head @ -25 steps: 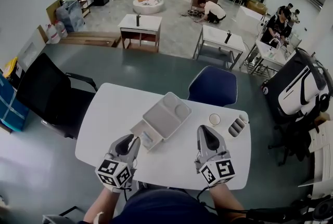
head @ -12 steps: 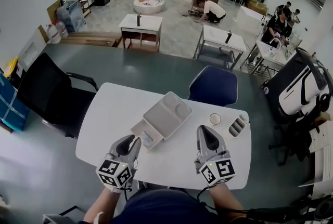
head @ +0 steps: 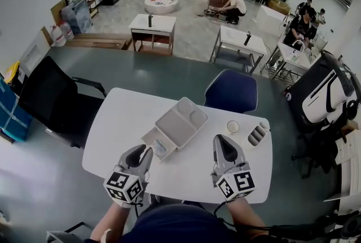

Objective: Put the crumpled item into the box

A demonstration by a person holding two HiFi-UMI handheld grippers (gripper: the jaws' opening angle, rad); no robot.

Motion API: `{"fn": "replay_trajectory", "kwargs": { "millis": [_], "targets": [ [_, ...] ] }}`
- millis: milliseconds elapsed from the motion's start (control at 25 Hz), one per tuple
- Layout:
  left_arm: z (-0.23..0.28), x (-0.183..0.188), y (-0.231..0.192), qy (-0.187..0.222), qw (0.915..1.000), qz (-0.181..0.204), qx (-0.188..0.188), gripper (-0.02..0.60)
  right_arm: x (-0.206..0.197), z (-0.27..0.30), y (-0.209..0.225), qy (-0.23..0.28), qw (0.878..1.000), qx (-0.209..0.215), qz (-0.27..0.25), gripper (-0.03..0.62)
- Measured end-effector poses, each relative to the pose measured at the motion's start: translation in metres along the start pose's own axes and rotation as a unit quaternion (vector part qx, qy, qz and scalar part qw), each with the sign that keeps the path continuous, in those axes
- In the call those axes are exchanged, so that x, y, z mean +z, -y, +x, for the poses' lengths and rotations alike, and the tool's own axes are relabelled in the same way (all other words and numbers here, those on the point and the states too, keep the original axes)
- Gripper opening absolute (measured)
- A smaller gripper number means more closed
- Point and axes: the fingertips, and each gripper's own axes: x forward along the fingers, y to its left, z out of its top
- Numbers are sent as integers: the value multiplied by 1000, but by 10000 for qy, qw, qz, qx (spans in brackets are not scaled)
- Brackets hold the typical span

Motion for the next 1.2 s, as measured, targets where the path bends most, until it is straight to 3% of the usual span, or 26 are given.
{"fn": "replay_trajectory", "kwargs": {
  "millis": [1200],
  "targets": [
    [-11, -5, 11, 13, 10000, 34, 1, 101, 0, -19, -2, 45, 10000, -10, 12, 2]
  ]
}}
